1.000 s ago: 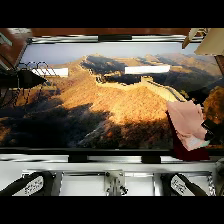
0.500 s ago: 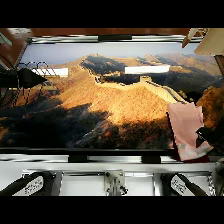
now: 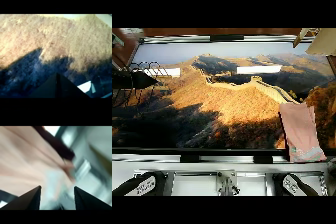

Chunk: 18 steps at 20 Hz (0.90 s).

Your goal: Fold the shirts.

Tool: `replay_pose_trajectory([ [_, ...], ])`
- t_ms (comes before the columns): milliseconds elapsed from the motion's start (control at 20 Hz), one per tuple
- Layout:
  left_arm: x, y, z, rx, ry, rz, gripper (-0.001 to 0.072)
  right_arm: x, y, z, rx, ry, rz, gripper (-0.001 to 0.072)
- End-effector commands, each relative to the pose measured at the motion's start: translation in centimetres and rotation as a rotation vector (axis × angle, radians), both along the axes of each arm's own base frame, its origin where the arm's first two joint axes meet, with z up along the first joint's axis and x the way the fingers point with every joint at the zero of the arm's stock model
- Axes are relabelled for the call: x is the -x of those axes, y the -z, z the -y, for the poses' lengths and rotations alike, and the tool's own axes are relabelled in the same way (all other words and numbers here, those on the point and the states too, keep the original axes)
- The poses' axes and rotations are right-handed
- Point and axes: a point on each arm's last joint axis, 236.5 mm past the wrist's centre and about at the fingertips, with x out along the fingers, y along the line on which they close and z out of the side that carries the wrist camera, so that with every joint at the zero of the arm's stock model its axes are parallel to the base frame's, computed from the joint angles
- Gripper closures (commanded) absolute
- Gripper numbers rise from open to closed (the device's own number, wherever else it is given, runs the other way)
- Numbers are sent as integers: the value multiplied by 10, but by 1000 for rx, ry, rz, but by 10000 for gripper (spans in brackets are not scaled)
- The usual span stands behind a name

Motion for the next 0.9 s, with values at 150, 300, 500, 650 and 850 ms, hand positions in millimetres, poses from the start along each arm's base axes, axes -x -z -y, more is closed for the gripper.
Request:
replay_pose_trajectory([
  [150, -38, 54, -27, -467, -151, -61, 681, -195, -109, -104, 209, -618, 606, 185],
  [300, -23, 98, -8, -570, -102, -269, 75, -185, -17, -210, -133, -705, 349, 130],
  [500, -4, 127, 4, -590, -59, -413, -13, -158, 42, -278, -437, -774, 137, 131],
  [650, -4, 128, 4, -590, -57, -417, -13, -158, 40, -280, -436, -782, 141, 131],
  [850, -4, 128, 4, -591, -57, -416, -13, -158, 40, -280, -437, -781, 141, 131],
])
